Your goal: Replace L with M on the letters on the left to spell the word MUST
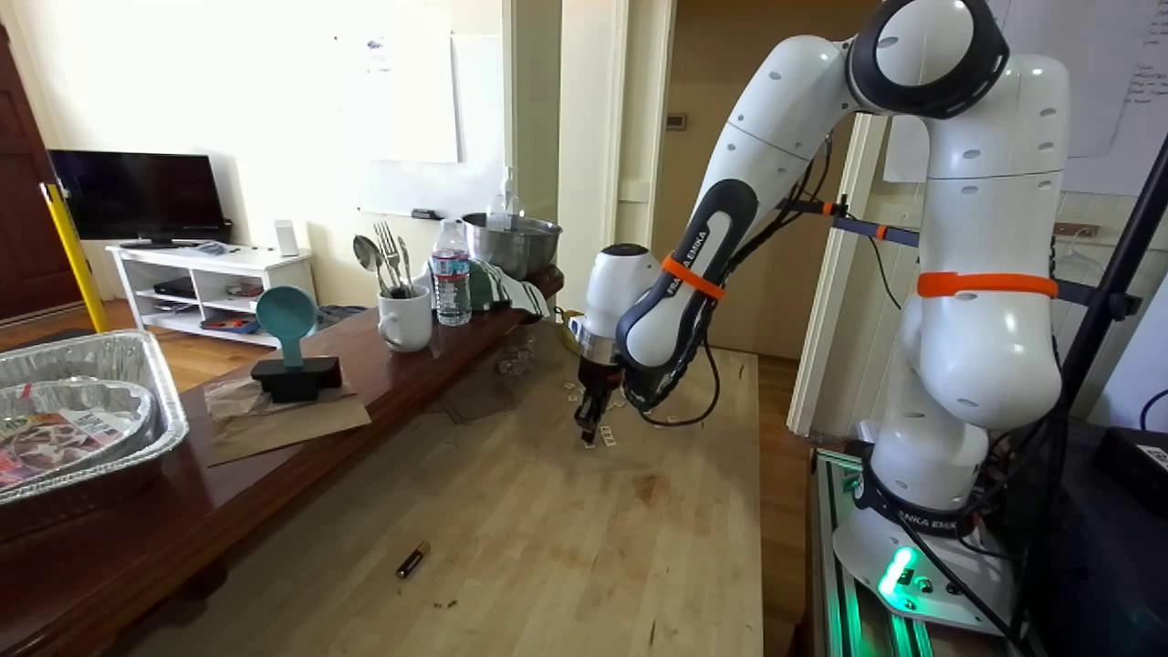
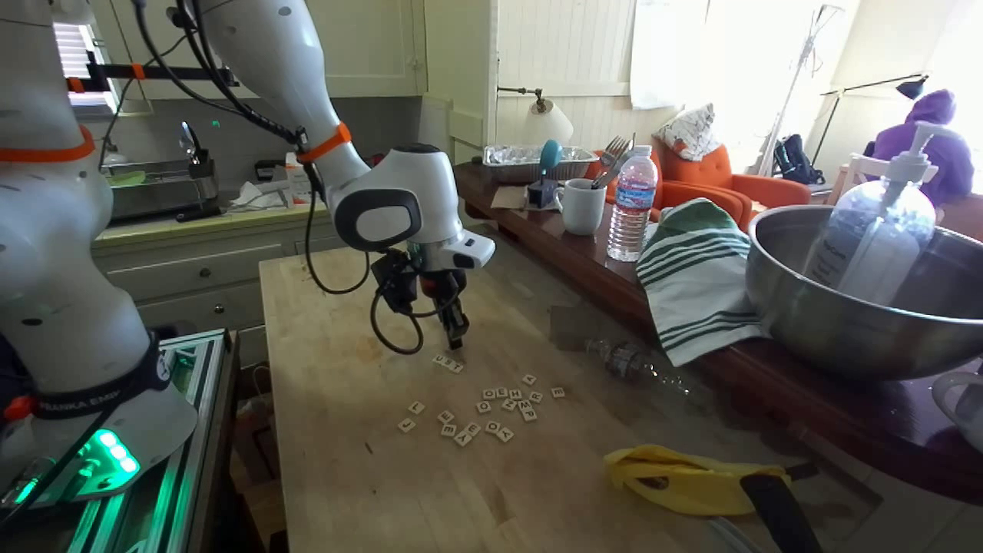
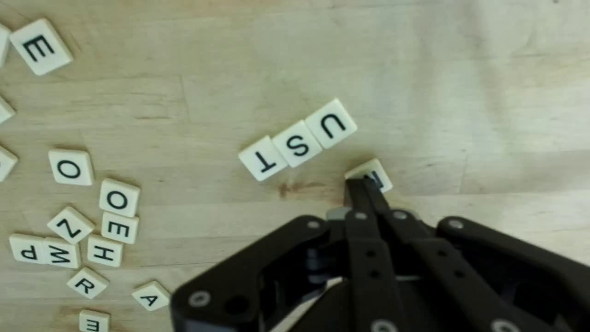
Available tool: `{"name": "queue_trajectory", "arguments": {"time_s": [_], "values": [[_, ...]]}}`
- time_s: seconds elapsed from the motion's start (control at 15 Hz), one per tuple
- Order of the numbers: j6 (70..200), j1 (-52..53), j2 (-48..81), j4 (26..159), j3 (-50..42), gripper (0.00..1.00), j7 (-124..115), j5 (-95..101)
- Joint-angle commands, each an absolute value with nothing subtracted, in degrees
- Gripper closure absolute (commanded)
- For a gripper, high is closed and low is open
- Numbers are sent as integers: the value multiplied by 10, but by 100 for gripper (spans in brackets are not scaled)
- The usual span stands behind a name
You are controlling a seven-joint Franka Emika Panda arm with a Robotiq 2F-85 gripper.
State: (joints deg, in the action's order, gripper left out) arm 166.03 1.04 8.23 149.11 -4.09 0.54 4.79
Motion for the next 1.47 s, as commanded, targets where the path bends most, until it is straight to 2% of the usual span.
{"name": "queue_trajectory", "arguments": {"time_s": [0.0, 1.4], "values": [[1653, 6, 48, 1507, -21, 100, -2, 23], [1682, -40, 90, 1498, 4, 100, 100, -48]]}}
